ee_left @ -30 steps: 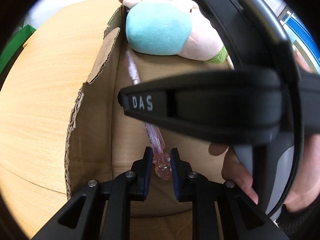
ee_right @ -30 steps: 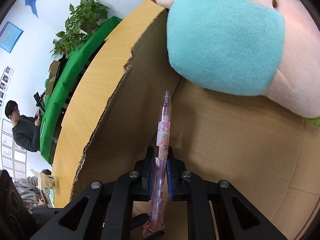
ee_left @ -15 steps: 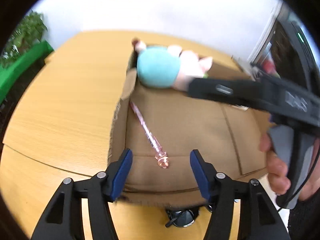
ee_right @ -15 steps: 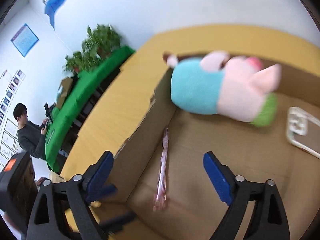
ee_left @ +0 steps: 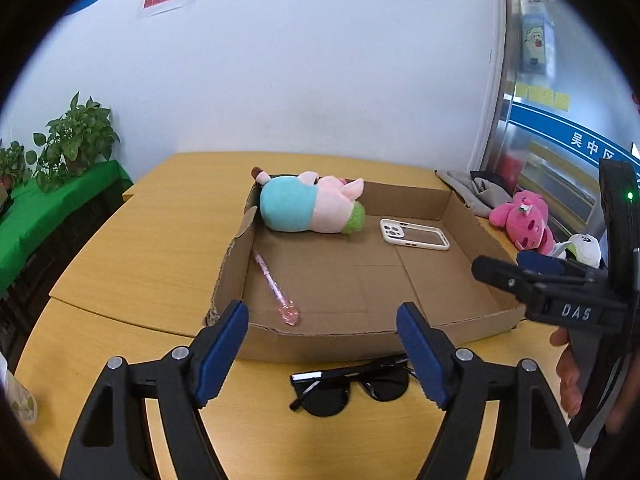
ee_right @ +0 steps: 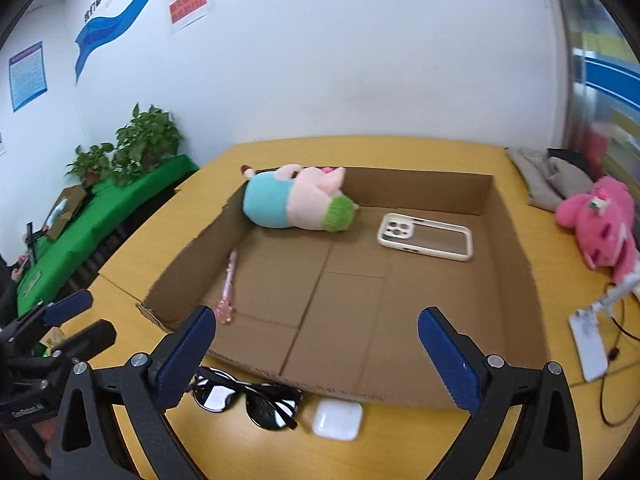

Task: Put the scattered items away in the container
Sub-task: 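Withdraw the left gripper and move the right gripper toward the white earbud case, then close the right gripper on the white earbud case, then pass the earbud case from the right gripper into the left gripper, then carry the earbud case with the left gripper over the box and release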

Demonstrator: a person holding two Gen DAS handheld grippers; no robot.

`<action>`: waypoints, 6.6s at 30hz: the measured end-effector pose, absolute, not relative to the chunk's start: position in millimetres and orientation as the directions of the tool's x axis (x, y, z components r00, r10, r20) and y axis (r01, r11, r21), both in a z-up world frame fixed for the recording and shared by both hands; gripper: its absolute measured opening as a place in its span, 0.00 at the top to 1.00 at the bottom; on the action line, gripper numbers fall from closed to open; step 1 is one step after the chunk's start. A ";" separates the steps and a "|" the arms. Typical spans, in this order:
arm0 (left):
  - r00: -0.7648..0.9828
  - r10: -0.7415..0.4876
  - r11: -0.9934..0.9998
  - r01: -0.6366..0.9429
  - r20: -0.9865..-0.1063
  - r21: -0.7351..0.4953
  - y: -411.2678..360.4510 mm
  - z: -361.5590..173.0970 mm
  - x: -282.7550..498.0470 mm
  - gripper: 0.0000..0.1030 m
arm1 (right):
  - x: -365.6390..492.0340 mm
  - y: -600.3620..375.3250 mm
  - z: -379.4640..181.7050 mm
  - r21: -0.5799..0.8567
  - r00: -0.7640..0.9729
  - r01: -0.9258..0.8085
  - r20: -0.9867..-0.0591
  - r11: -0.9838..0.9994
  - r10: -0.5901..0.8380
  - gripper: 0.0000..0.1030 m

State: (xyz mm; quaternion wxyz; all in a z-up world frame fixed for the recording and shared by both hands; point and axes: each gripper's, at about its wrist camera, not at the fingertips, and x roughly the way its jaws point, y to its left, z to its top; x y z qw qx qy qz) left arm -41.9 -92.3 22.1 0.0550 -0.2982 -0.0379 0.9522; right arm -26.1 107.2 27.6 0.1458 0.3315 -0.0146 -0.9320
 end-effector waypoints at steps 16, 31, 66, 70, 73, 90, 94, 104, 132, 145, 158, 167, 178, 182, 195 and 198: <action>-0.819 0.187 -0.982 -0.151 -0.542 -0.111 -51.7 9.9 -16.9 0.26 | 19.0 140.8 18.7 0.089 -0.779 0.182 -0.595 -0.979 -0.199 0.00; -0.726 0.230 -0.972 -0.146 -0.648 -0.182 -50.4 -58.1 -23.9 0.26 | 12.9 150.2 -86.9 0.113 -0.583 0.214 -0.782 -0.970 -0.220 0.01; -0.611 0.027 -1.000 -0.028 -0.791 -0.012 -41.2 -121.4 -60.5 0.21 | -3.6 103.6 -110.0 -0.012 -0.611 0.265 -0.776 -0.964 -0.158 0.52; -0.608 0.035 -0.999 -0.033 -0.793 -0.019 -41.6 -121.9 -61.0 0.18 | 15.0 102.8 -109.7 -0.009 -0.590 0.348 -0.779 -0.937 -0.211 0.52; -0.605 0.036 -0.999 -0.039 -0.795 -0.015 -40.2 -122.4 -60.8 0.16 | 34.9 103.7 -109.1 -0.006 -0.563 0.428 -0.784 -0.904 -0.261 0.52; -0.496 0.192 -0.937 -0.351 -0.847 -0.007 2.9 -120.2 -25.4 0.16 | 116.9 96.0 -112.5 0.001 -0.370 0.795 -0.791 -0.606 -0.487 0.50; -0.459 0.227 -0.899 -0.439 -0.859 -0.003 16.3 -118.1 -9.1 0.22 | 126.7 100.5 -112.9 -0.006 -0.348 0.827 -0.791 -0.563 -0.503 0.50; -0.374 0.286 -0.835 -0.549 -0.882 -0.038 30.6 -109.9 18.3 0.66 | 139.4 105.0 -114.2 -0.056 -0.372 0.848 -0.772 -0.528 -0.516 0.52; 0.005 0.625 -0.586 -0.657 -0.780 -0.474 49.3 -116.6 20.9 0.41 | 178.7 138.2 -107.7 -0.106 -0.368 0.839 -0.833 -0.533 -0.414 0.54; -0.017 0.577 -0.639 -0.632 -0.817 -0.438 48.4 -115.1 20.2 0.61 | 184.8 121.1 -106.0 -0.182 -0.417 0.848 -0.809 -0.498 -0.413 0.54; -0.204 0.582 -0.678 -0.657 -0.787 -0.331 37.5 -41.4 -25.3 0.62 | 142.3 97.2 -42.5 -0.308 -0.521 0.824 -0.742 -0.476 -0.421 0.54; -0.352 0.558 -0.714 -0.665 -0.752 -0.218 13.6 28.5 -77.6 0.62 | 82.9 74.2 26.3 -0.417 -0.593 0.798 -0.671 -0.435 -0.446 0.55; -0.422 0.504 -0.748 -0.650 -0.754 -0.137 -7.5 65.0 -170.7 0.62 | -32.9 51.2 64.2 -0.419 -0.596 0.798 -0.652 -0.434 -0.468 0.55; -0.397 0.514 -0.749 -0.640 -0.761 -0.172 -14.7 54.2 -222.3 0.62 | -79.0 48.6 58.0 -0.375 -0.563 0.818 -0.680 -0.437 -0.469 0.55; -0.269 0.491 -0.793 -0.532 -0.828 -0.297 -40.9 -22.8 -338.0 0.63 | -204.5 34.5 -16.2 -0.203 -0.412 0.886 -0.758 -0.417 -0.506 0.55; -0.237 0.480 -0.803 -0.506 -0.845 -0.314 -43.2 -41.2 -352.8 0.63 | -222.2 31.8 -36.5 -0.162 -0.384 0.890 -0.771 -0.427 -0.508 0.55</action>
